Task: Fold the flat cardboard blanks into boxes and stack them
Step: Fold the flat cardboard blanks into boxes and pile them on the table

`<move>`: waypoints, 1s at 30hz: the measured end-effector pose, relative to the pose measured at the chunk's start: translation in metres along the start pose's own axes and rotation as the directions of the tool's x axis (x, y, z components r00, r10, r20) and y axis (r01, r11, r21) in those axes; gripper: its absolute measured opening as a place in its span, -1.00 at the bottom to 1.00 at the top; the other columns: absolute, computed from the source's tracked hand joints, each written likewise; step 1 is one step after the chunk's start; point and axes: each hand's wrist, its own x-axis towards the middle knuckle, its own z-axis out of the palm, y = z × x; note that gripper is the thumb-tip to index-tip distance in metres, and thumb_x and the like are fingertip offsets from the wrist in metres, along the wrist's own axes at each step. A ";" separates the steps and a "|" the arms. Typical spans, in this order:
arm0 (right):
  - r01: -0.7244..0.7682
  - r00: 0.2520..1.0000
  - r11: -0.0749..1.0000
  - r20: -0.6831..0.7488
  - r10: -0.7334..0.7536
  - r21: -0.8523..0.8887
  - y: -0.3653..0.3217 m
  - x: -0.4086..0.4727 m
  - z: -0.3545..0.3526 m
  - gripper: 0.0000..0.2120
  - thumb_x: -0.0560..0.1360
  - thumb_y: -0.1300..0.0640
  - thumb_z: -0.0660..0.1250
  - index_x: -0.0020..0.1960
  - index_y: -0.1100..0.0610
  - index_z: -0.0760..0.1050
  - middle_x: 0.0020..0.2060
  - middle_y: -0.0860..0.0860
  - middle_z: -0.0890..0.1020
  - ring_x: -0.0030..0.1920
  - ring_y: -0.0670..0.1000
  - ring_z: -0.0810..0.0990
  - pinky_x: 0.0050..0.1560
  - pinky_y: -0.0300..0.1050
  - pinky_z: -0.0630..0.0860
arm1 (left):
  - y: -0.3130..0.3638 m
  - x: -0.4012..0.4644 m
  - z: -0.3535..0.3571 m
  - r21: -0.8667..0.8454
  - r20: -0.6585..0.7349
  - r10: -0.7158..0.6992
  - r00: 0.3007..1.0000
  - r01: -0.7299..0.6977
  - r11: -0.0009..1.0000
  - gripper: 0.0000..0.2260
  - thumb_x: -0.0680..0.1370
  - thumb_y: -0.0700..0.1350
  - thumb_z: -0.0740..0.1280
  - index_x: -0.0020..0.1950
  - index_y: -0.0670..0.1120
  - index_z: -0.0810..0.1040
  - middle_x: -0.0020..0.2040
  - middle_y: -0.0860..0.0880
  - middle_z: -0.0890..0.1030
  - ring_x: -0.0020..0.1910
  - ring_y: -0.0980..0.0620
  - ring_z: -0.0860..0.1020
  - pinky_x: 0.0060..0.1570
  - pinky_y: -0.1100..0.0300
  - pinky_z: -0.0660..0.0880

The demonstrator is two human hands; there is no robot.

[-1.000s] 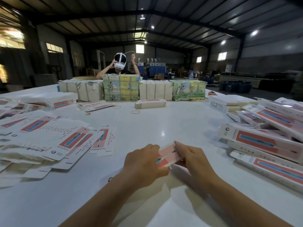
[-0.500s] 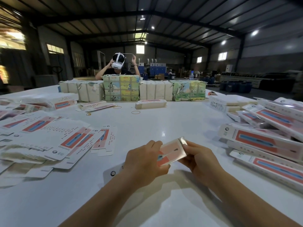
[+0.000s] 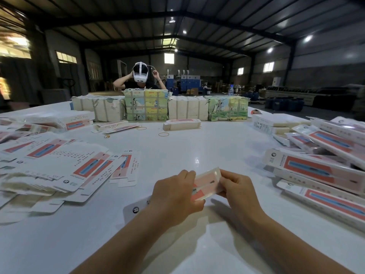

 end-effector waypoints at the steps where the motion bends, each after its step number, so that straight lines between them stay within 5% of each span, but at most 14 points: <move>1: -0.002 1.000 1.000 -0.017 0.002 -0.007 0.001 0.001 -0.001 -0.63 0.46 0.38 0.12 -0.21 0.12 0.67 -0.27 0.12 0.68 -0.16 0.16 0.64 -0.14 -0.04 0.65 | 0.001 0.001 0.000 0.038 -0.016 0.010 1.000 -0.010 0.999 -0.52 0.47 0.26 0.24 0.28 0.04 0.31 0.11 0.08 0.48 -0.04 0.03 0.53 -0.13 0.17 0.49; 4: -0.062 0.996 0.997 -0.061 0.065 0.049 0.005 0.006 -0.005 -0.72 0.36 0.44 0.11 -0.26 0.31 0.59 -0.33 0.23 0.60 -0.25 0.16 0.57 -0.24 -0.02 0.62 | 0.004 0.002 -0.001 0.134 -0.042 0.084 0.996 -0.077 0.988 -0.52 0.47 0.26 0.22 0.26 0.01 0.33 0.05 0.06 0.47 -0.07 0.01 0.52 -0.25 0.20 0.33; 9: -0.144 0.989 0.956 0.017 0.144 0.254 0.002 0.011 -0.010 -0.58 0.40 0.48 0.10 -0.25 0.18 0.69 -0.19 0.26 0.67 -0.14 0.15 0.69 -0.15 -0.05 0.64 | -0.001 0.001 -0.003 0.122 -0.091 0.125 0.988 -0.114 0.986 -0.48 0.46 0.27 0.23 0.31 0.02 0.30 0.08 0.07 0.48 -0.05 0.04 0.53 -0.15 0.19 0.49; 16: 0.163 0.986 0.965 -0.009 -0.168 -0.204 -0.001 0.000 -0.006 -0.64 0.56 0.32 0.13 -0.21 0.11 0.64 -0.31 0.04 0.67 -0.20 0.13 0.64 -0.03 0.10 0.59 | 0.002 0.001 -0.002 0.038 -0.067 0.034 0.997 -0.031 0.999 -0.45 0.47 0.28 0.22 0.36 0.04 0.27 0.13 0.10 0.47 -0.02 0.06 0.52 -0.09 0.15 0.53; 20: 0.260 0.964 0.899 0.042 -0.263 -0.352 -0.006 -0.008 -0.002 -0.70 0.56 0.28 0.12 -0.20 0.07 0.56 -0.32 -0.02 0.64 -0.28 0.01 0.57 -0.23 -0.21 0.46 | 0.003 0.001 -0.004 0.009 -0.053 0.016 0.998 -0.015 1.000 -0.48 0.49 0.27 0.22 0.35 0.02 0.29 0.15 0.09 0.47 0.00 0.05 0.54 -0.02 0.15 0.54; 23: 0.288 0.958 0.880 0.108 -0.267 -0.378 -0.008 -0.012 0.003 -0.79 0.51 0.27 0.16 -0.17 0.08 0.52 -0.30 -0.02 0.64 -0.33 -0.04 0.50 -0.28 -0.24 0.40 | 0.005 0.001 -0.005 0.043 -0.062 0.002 0.998 0.001 0.999 -0.53 0.52 0.26 0.19 0.30 0.01 0.32 0.12 0.08 0.48 -0.01 0.03 0.55 -0.01 0.14 0.54; 28: 0.250 0.964 0.944 0.145 -0.222 -0.214 -0.009 -0.009 0.002 -0.83 0.49 0.32 0.22 -0.05 0.13 0.54 -0.22 0.00 0.65 -0.15 0.08 0.57 -0.23 -0.35 0.43 | 0.003 0.002 -0.006 0.014 -0.067 -0.031 0.997 0.032 0.999 -0.50 0.50 0.28 0.20 0.33 0.02 0.30 0.16 0.07 0.49 0.00 0.03 0.55 -0.02 0.13 0.54; 30: 0.151 0.976 0.989 0.161 -0.148 -0.005 -0.009 -0.004 0.001 -0.71 0.52 0.30 0.25 0.21 0.13 0.50 0.01 -0.12 0.65 -0.02 -0.02 0.57 -0.15 -0.44 0.46 | -0.001 0.004 -0.007 -0.052 -0.068 -0.060 0.996 0.057 0.997 -0.49 0.49 0.29 0.23 0.32 0.05 0.30 0.16 0.09 0.49 -0.02 0.05 0.55 -0.07 0.19 0.54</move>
